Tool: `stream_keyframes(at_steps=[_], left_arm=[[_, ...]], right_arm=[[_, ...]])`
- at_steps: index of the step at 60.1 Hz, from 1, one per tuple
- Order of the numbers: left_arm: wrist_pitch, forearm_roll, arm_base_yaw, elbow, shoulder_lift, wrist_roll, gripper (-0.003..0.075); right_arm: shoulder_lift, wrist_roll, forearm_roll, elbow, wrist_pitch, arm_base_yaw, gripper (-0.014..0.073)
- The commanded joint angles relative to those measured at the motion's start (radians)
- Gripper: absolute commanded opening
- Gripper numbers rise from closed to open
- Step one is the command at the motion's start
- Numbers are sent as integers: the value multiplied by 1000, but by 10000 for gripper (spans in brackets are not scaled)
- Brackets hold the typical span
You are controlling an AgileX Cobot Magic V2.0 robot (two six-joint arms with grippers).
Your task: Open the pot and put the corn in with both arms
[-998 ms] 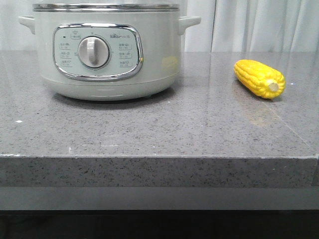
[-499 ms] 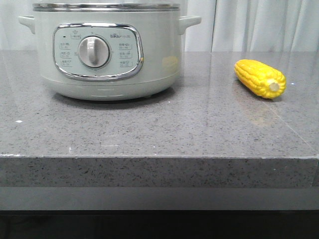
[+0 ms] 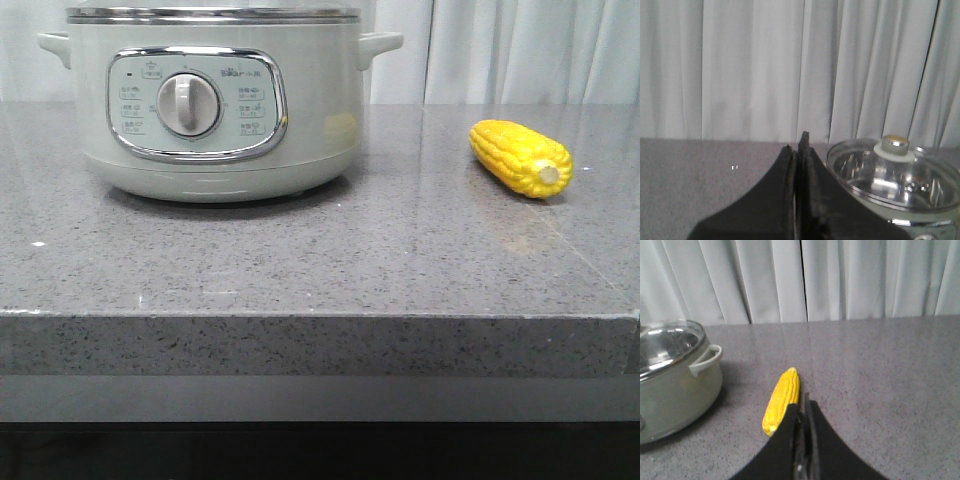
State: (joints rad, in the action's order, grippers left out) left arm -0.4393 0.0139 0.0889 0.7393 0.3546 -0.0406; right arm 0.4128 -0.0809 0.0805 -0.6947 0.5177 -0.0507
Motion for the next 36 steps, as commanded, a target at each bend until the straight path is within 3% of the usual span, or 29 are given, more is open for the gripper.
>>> stream_keyframes(at_steps=[1,31,36], left_arm=[[-5,3,-1,34,76,0,-20],[-13,0,-1,34,245,0,-20],[-13,-4,-1,34,261,0,1]], right_arm=[[59,1,-10,-36,-43,7,-64],[184,20,-11,-32,16,7,-62],[188,43,-11,-32,21,7,-11]])
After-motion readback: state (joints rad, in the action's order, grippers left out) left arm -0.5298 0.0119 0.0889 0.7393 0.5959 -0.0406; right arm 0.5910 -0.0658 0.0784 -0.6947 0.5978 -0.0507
